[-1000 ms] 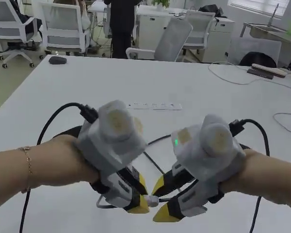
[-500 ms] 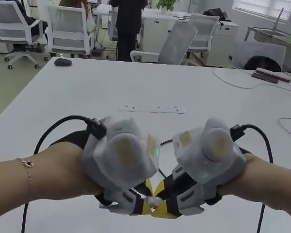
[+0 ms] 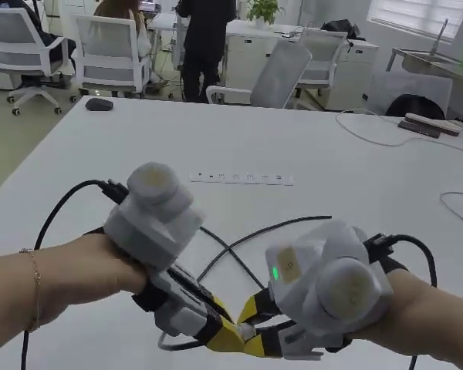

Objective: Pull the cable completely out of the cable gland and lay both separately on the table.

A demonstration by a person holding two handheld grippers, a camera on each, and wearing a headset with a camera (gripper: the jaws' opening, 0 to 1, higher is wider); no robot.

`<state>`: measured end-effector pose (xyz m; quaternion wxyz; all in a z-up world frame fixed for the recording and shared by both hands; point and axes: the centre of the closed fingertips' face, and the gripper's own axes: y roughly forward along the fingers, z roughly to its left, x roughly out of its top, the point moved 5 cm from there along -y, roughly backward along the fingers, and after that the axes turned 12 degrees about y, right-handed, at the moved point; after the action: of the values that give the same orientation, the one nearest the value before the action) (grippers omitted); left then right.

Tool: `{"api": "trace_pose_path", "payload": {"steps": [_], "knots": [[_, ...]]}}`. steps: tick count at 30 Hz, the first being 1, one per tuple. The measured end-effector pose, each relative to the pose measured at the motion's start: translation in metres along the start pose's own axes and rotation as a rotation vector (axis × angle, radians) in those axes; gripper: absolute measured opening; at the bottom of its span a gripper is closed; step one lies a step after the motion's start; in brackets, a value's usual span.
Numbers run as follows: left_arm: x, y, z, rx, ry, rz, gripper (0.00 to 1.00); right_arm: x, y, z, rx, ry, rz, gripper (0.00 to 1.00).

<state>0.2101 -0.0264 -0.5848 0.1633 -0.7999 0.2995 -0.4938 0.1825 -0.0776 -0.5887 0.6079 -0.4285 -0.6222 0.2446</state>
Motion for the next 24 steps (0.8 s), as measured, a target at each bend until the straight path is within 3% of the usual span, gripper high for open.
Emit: {"api": "trace_pose_path", "payload": {"steps": [2, 5, 6, 7, 8, 9, 11, 12, 13, 15, 17, 19, 21, 24], "knots": [[-0.005, 0.0, -0.001, -0.05, -0.099, -0.023, 0.16, 0.0, 0.001, 0.003, 0.007, -0.008, -0.002, 0.11], [-0.008, 0.001, -0.001, -0.043, -0.075, -0.028, 0.16, 0.0, 0.003, 0.004, 0.014, 0.0, 0.005, 0.12], [-0.006, 0.001, 0.002, 0.006, -0.008, -0.03, 0.16, -0.001, 0.003, 0.001, -0.017, 0.037, 0.018, 0.13], [-0.005, 0.0, 0.002, 0.016, 0.017, -0.027, 0.16, -0.002, 0.003, -0.007, -0.084, 0.101, 0.007, 0.2], [-0.001, -0.002, 0.0, 0.048, 0.081, -0.036, 0.16, -0.001, 0.002, -0.009, -0.097, 0.101, -0.015, 0.32], [0.002, -0.002, -0.003, 0.068, 0.1, -0.042, 0.16, -0.001, 0.0, -0.01, -0.093, 0.113, -0.032, 0.42], [0.008, -0.006, -0.01, 0.133, 0.213, -0.044, 0.17, -0.002, -0.004, -0.009, -0.079, 0.13, -0.031, 0.36], [0.01, -0.009, -0.012, 0.179, 0.291, -0.018, 0.17, -0.004, -0.006, -0.009, -0.078, 0.14, -0.035, 0.29], [0.011, -0.012, -0.014, 0.23, 0.399, 0.021, 0.17, -0.005, -0.008, -0.009, -0.086, 0.142, -0.035, 0.28], [0.013, -0.015, -0.018, 0.298, 0.546, 0.085, 0.17, -0.007, -0.009, -0.011, -0.116, 0.159, -0.031, 0.34], [0.013, -0.017, -0.022, 0.336, 0.615, 0.136, 0.17, -0.009, -0.011, -0.011, -0.115, 0.158, -0.033, 0.32], [0.014, -0.017, -0.024, 0.375, 0.669, 0.158, 0.17, -0.007, -0.013, -0.011, -0.123, 0.166, -0.056, 0.26], [0.014, -0.017, -0.027, 0.382, 0.684, 0.164, 0.17, -0.003, -0.014, -0.011, -0.121, 0.185, -0.083, 0.24], [0.01, -0.017, -0.026, 0.384, 0.692, 0.189, 0.17, -0.001, -0.015, -0.011, -0.126, 0.169, -0.1, 0.06]]}}
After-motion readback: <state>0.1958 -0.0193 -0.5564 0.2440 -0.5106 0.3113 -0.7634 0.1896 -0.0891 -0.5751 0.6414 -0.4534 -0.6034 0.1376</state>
